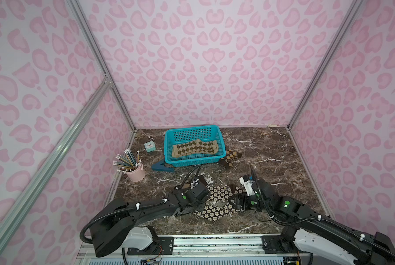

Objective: Place the socks together as a pair
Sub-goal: Pick up the sock.

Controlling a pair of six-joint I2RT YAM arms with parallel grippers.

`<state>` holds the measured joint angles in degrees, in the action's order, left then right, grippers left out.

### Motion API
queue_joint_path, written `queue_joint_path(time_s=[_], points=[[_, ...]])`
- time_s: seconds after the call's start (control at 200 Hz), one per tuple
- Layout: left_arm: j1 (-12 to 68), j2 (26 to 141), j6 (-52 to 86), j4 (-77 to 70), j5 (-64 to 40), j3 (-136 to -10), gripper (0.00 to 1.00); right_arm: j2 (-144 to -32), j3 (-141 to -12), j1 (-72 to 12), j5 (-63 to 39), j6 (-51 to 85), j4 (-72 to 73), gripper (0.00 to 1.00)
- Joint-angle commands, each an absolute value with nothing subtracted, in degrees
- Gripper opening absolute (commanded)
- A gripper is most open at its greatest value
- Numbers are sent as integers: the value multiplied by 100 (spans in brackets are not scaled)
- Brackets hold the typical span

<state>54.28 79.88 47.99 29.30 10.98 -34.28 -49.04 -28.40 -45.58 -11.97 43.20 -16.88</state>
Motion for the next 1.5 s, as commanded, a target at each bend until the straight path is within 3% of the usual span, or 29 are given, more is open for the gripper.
queue_joint_path(time_s=[0.0, 0.205, 0.335, 0.49, 0.62, 1.135, 1.28, 1.41, 1.495], points=[[5375, 8204, 4610, 2534, 1121, -3419, 52, -4818, -2839, -4535, -1273, 4237, -1723, 75], [5269, 8638, 4472, 2405, 1333, -3523, 40, -4805, -2795, -4483, -1309, 4210, -1682, 75], [5282, 8683, 4320, 2372, 1497, -3592, 4, -4793, -2714, -4349, -1257, 4275, -1722, 75], [5502, 7774, 4174, 2434, 1928, -3741, 4, -4727, -2567, -3815, -1371, 4255, -1834, 74], [5689, 7115, 4028, 2402, 2230, -3905, 4, -4959, -2565, -3560, -1505, 3989, -1899, 65], [5919, 6236, 3973, 2068, 2280, -3342, 4, -5863, -1968, -3544, -1433, 3753, -1249, 52], [6000, 5928, 3979, 2083, 2259, -3134, 4, -6233, -2286, -3550, -988, 3680, -1413, 41], [6053, 5687, 4064, 2205, 2319, -2984, 4, -6030, -2569, -3734, -867, 3697, -1608, 40], [6064, 5568, 4104, 2230, 2362, -2895, 4, -5833, -2646, -3757, -684, 3645, -1784, 46]])
